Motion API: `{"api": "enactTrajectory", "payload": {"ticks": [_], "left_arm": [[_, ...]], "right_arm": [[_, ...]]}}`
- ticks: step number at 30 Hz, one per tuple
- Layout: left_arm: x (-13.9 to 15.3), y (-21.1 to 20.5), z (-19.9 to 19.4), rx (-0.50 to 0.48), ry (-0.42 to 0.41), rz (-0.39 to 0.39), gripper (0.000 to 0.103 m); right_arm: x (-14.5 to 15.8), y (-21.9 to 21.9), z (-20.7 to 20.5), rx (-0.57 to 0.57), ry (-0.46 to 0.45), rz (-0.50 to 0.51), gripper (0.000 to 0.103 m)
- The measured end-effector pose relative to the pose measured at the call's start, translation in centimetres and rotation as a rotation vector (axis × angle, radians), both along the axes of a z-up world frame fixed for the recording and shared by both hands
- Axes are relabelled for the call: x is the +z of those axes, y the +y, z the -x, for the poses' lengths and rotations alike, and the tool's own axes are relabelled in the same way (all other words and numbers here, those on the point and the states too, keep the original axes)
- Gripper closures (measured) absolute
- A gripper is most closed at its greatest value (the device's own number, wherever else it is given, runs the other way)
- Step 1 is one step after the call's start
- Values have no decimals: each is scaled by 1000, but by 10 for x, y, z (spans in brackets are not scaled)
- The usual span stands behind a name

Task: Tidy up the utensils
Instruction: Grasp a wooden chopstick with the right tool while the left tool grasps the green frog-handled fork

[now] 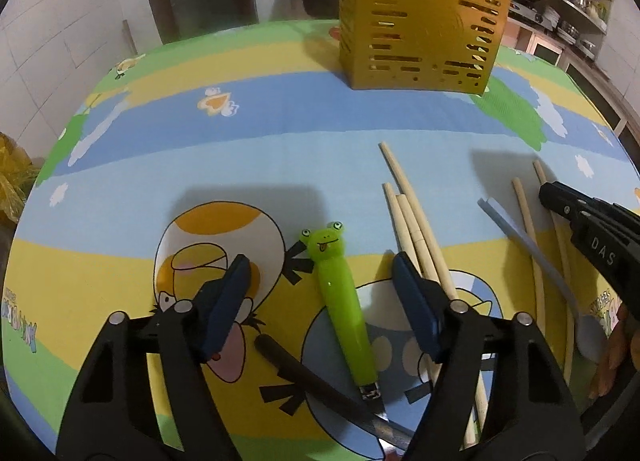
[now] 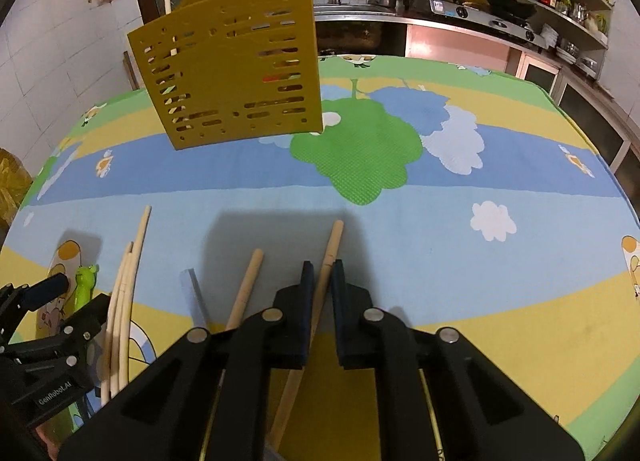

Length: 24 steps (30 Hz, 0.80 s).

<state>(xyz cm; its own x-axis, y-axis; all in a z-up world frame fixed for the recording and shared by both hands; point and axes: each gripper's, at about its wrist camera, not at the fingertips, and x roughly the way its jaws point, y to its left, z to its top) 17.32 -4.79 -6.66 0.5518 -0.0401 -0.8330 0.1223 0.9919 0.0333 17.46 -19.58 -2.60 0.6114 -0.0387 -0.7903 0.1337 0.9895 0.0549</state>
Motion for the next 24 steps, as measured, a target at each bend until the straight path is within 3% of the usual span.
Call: {"api": "enactTrajectory", "payload": {"ticks": [3, 12, 24], "left_arm": [[0, -2, 0, -4, 6, 0, 40], [4, -5, -7, -12, 17, 16, 82], [5, -3, -27, 13, 33, 43, 84]], "right_arm": [[0, -1, 1, -1, -1, 5, 93], [0, -3, 2, -33, 10, 2, 87], [1, 5, -7, -62, 52, 68, 86]]}}
